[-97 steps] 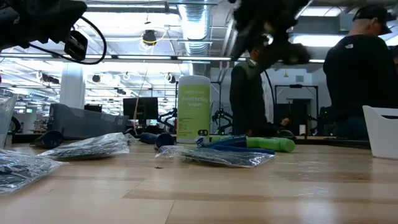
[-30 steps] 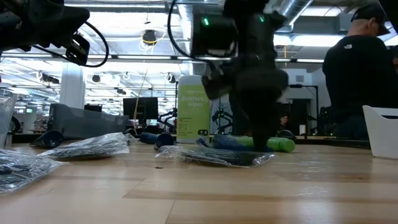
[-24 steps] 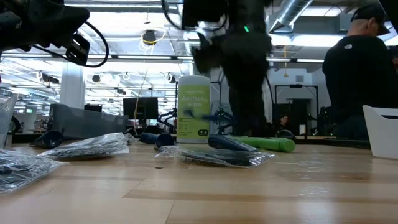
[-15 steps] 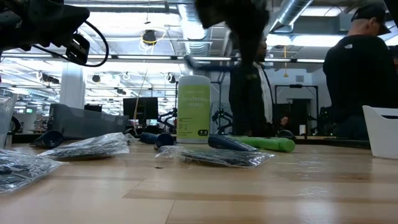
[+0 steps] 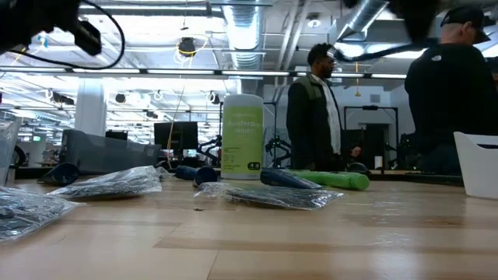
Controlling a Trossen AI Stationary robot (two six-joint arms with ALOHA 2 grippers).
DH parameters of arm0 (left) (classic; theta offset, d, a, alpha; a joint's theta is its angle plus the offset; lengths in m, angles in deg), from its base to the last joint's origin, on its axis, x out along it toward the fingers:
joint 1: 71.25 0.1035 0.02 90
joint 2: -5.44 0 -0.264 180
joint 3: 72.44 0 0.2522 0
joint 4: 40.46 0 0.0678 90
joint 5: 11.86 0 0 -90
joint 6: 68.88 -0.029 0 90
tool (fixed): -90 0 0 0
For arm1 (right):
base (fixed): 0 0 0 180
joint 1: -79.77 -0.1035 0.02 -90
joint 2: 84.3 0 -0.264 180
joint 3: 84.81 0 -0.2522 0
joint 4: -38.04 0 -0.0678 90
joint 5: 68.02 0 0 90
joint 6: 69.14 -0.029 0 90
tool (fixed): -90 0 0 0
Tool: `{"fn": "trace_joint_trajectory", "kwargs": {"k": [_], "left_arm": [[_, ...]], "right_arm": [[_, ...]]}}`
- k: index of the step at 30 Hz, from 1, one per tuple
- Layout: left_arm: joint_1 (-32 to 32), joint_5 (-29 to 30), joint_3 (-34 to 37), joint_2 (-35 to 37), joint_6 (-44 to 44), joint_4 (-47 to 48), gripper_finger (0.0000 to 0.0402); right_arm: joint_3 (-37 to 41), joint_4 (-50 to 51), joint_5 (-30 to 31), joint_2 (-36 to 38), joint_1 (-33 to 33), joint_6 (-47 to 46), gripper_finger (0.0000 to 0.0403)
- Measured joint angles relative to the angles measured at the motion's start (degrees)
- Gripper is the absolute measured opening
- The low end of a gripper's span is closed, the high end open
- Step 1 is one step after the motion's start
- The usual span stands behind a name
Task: Pick & Place Travel size toiletries
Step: Put the blue razor into the white bin
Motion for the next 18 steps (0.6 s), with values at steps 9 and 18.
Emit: {"fn": "trace_joint_trajectory", "kwargs": {"k": [9, 18], "left_arm": [[0.02, -0.62, 0.00, 1.60, 0.00, -6.29, 0.0003], [0.02, -0.57, 0.00, 1.62, 0.00, -6.84, 0.0003]], "right_arm": [[14.97, 0.29, -3.63, 9.74, -8.80, -40.48, 0.0013], [22.87, -0.14, -9.98, 11.37, -14.99, -52.02, 0.0014]]}}
